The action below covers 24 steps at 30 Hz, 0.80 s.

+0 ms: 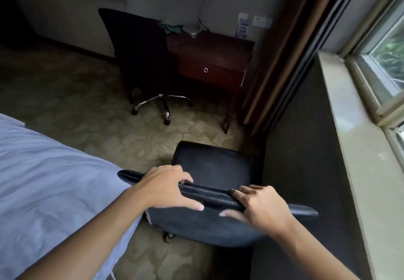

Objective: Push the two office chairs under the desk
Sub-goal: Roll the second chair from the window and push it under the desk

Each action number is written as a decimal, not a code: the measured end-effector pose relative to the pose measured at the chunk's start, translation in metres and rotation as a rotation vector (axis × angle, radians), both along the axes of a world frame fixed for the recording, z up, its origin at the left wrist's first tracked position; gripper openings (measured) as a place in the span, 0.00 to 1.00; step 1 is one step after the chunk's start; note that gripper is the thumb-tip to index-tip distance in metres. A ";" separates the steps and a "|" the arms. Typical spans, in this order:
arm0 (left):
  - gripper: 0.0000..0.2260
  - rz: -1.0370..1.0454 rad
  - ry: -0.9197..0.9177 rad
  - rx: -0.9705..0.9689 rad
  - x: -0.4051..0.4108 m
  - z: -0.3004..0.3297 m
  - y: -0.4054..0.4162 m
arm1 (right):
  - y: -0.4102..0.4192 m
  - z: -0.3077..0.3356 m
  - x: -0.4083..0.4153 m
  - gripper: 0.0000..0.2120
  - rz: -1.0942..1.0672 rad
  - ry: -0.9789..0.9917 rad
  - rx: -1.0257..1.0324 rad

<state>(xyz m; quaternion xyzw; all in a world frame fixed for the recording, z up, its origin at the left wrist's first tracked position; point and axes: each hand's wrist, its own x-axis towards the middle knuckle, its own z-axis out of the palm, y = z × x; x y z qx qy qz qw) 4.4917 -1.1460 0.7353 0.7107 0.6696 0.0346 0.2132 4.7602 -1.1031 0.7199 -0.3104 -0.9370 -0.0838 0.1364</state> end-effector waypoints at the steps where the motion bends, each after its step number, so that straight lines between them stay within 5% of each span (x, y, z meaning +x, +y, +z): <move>1: 0.36 0.023 0.009 0.009 0.001 0.002 0.008 | 0.011 0.001 0.000 0.29 0.005 0.010 -0.002; 24: 0.41 0.130 0.069 0.225 -0.053 -0.024 0.282 | 0.315 -0.003 -0.070 0.32 -0.083 0.003 0.014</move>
